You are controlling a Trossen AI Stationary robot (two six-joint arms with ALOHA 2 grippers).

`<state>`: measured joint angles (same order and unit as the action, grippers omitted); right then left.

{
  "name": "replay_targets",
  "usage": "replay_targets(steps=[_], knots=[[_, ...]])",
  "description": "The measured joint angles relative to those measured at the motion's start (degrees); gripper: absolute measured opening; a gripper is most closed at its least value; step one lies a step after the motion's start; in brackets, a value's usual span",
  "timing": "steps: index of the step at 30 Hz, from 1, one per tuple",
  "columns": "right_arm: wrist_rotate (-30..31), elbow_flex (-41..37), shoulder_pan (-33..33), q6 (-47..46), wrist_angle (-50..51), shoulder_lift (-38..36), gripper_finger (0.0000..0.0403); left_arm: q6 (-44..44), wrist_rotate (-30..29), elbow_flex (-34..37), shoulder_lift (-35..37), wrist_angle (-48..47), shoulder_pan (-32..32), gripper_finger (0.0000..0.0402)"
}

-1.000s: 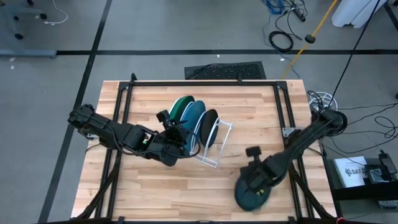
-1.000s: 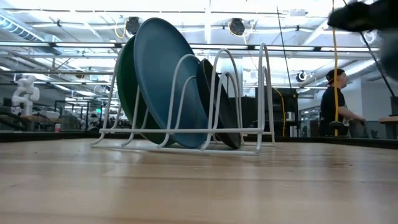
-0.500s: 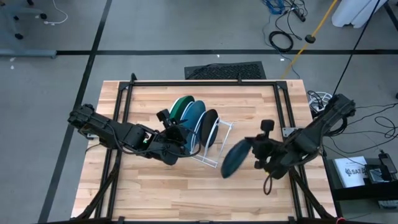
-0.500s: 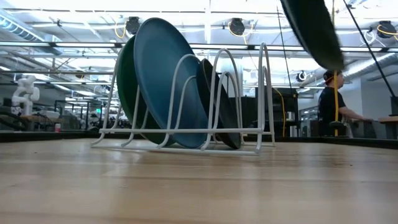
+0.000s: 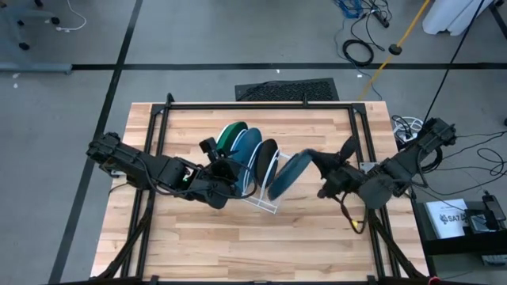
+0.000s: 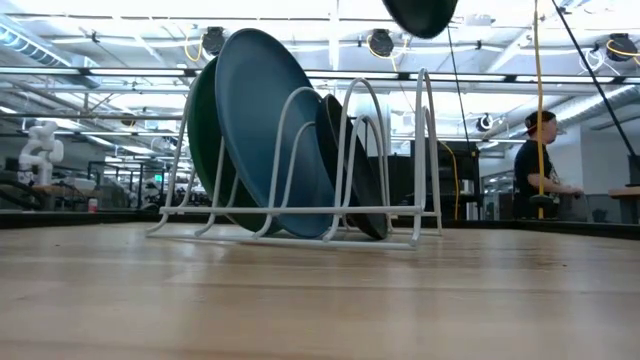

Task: Sort dishes
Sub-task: Put the dark blue plate in the dish rack

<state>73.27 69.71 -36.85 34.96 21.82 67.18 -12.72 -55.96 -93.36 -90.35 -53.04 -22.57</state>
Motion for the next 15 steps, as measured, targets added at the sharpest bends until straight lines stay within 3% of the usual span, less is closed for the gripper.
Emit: replay_targets(steps=[4, 15], knots=[[-0.3, 0.0, 3.7, 6.2, -0.2, 1.2, 0.0, -0.2, 0.0, 0.0, 0.0, 0.0, 0.0, 0.0169], [-8.4, 0.0, 12.5, 11.5, 4.2, 6.0, 0.0, -1.9, 0.0, 0.0, 0.0, 0.0, -0.5, 0.0169]])
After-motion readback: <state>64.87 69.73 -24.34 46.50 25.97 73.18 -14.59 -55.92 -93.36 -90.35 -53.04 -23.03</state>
